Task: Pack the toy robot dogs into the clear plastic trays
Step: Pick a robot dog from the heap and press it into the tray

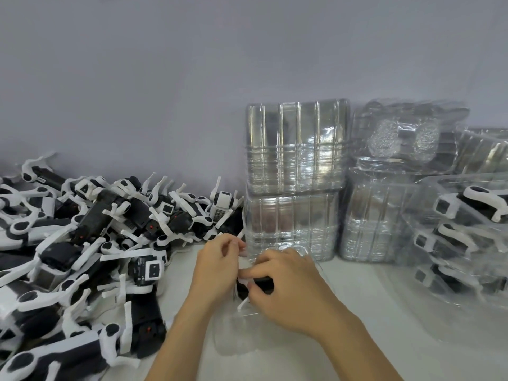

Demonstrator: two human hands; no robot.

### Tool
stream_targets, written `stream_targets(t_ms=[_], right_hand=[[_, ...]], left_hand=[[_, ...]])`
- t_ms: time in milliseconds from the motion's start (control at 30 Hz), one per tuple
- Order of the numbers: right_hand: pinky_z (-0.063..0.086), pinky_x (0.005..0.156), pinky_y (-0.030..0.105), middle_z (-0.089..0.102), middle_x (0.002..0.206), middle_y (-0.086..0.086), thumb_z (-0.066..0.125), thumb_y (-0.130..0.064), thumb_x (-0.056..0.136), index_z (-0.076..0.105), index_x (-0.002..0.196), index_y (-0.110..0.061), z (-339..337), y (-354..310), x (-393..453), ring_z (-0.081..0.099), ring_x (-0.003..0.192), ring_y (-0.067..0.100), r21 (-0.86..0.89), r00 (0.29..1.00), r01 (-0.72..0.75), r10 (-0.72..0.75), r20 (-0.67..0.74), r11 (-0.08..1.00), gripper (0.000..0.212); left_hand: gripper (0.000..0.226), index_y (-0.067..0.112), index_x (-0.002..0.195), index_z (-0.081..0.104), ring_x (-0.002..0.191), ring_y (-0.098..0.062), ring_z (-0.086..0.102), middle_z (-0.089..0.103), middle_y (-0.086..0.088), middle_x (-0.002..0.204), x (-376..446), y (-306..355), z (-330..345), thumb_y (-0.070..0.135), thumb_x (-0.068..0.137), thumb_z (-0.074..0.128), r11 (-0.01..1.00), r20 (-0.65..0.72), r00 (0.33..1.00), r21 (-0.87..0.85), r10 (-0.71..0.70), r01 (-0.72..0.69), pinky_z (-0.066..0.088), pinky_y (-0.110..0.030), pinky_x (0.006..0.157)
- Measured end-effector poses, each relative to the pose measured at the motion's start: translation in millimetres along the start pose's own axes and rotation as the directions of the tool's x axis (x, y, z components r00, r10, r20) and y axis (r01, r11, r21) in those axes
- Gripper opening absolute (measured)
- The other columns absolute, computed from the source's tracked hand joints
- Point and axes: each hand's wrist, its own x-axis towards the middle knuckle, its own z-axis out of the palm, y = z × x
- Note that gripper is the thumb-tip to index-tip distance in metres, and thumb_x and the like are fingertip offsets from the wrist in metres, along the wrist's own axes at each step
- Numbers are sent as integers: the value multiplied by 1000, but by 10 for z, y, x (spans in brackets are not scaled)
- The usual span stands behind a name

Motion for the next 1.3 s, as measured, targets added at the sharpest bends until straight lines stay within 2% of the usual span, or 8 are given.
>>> stream_targets(t_ms=[300, 433, 567, 667, 967, 1067, 1200, 1300], right_hand=[[26, 91, 37, 54, 105, -22, 41, -39, 96, 52, 122, -63, 25, 80, 26, 39, 101, 12, -4, 998, 10, -9, 64, 1000, 37], [40, 97, 32, 59, 107, -21, 55, -23, 98, 67, 116, -50, -10, 189, 69, 50, 106, 4, 207, 999, -14, 24, -47, 978, 34], [29, 107, 37, 51, 115, -22, 64, -31, 95, 66, 112, -48, -138, 423, 62, 35, 120, 5, 112, 958, -201, 219, -185, 973, 25], [36, 111, 43, 58, 123, -13, 66, -30, 94, 63, 102, -49, -186, 518, 41, 45, 125, 15, 269, 927, -282, 334, -171, 921, 21], [46, 93, 32, 52, 115, -5, 71, -30, 91, 62, 111, -39, -123, 545, 28, 52, 109, 14, 466, 873, -376, 475, -111, 801, 23], [45, 91, 29, 50, 118, -5, 71, -32, 92, 58, 118, -39, -115, 552, 14, 53, 109, 12, 501, 878, -376, 472, -76, 780, 30], [43, 92, 28, 50, 122, -7, 70, -36, 91, 52, 128, -38, -100, 596, 13, 52, 114, 13, 541, 870, -389, 490, -49, 746, 41], [40, 90, 26, 51, 119, -9, 69, -38, 92, 52, 125, -39, -73, 621, 30, 52, 113, 11, 541, 868, -395, 494, -44, 742, 37]], left_hand=[[29, 25, 83, 69, 78, 2, 64, 74, 5, 83, -3, -15, -18, 10, 99, 50, 1000, 24, 1000, 17, 15, -15, 48, -16, 64], [24, 24, 88, 71, 75, -2, 66, 74, 4, 88, 4, -16, -33, 8, 96, 56, 1000, 69, 997, 20, 20, -22, 46, -12, 54], [18, 33, 96, 70, 94, 2, 64, 71, 13, 101, 18, -7, -94, 17, 96, 61, 991, 202, 979, 123, 21, -47, 45, -9, 73], [15, 39, 105, 66, 111, -4, 56, 65, 16, 111, 16, 15, -200, 27, 99, 59, 985, 313, 950, 160, 6, -59, 43, -25, 94], [21, 37, 111, 59, 100, -7, 59, 59, 9, 114, 1, 92, -253, 38, 92, 69, 961, 322, 941, 276, -107, 15, 43, -19, 78], [20, 34, 108, 61, 103, -13, 61, 61, 8, 111, -8, 96, -196, 32, 92, 71, 968, 250, 963, 247, -100, 37, 47, -27, 89], [20, 41, 104, 59, 102, 2, 53, 60, 17, 109, -30, 109, -202, 29, 93, 70, 930, 254, 964, 331, 75, -159, 39, -11, 83], [21, 42, 108, 63, 113, 2, 51, 61, 23, 115, -35, 181, -194, 43, 88, 72, 874, 326, 920, 355, 217, -332, 40, -26, 103]])
